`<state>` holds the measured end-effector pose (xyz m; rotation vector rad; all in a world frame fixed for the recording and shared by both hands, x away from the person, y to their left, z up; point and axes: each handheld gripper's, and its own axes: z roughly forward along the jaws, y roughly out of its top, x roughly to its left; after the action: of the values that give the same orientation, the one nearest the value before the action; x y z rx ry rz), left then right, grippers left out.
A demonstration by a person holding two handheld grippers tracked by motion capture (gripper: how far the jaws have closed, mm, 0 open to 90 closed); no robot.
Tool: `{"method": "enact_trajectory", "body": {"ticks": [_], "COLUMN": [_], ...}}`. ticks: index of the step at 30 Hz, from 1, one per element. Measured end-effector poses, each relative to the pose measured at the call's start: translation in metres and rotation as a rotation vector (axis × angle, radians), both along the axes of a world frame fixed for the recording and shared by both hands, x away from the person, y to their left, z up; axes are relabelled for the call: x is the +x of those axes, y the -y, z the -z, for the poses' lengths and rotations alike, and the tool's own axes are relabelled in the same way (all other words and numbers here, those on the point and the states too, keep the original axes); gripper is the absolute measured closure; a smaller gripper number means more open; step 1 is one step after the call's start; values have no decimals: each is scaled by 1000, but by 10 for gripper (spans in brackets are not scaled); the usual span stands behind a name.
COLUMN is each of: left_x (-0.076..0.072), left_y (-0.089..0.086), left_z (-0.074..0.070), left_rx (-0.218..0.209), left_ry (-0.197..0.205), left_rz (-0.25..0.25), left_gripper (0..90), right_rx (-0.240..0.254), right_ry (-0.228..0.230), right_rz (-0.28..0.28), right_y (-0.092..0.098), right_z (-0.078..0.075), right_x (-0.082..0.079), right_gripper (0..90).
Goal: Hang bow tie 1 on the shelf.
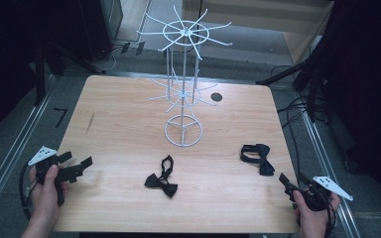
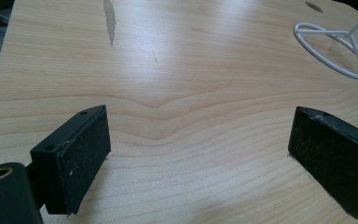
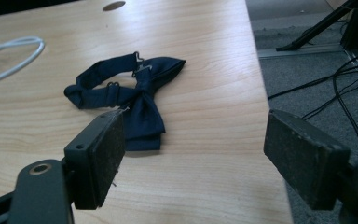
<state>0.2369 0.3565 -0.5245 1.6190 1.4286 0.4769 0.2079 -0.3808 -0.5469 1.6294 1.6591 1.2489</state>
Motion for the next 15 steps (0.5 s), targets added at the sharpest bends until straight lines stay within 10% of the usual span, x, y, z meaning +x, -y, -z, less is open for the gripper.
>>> {"method": "enact_trajectory", "body": {"ticks": [15], "left_x": [-1], "left_y": [1], "left_z": [0], "left_rx": [7], "left_ry": [-4], "left_rz": [5], "left_gripper": [60], "right_rx": [-45], "right_ry": [22], "right_rz": [-38], "right_y": [-25], "right_z": [-8], "right_x": [9], "right_gripper": [256]}}
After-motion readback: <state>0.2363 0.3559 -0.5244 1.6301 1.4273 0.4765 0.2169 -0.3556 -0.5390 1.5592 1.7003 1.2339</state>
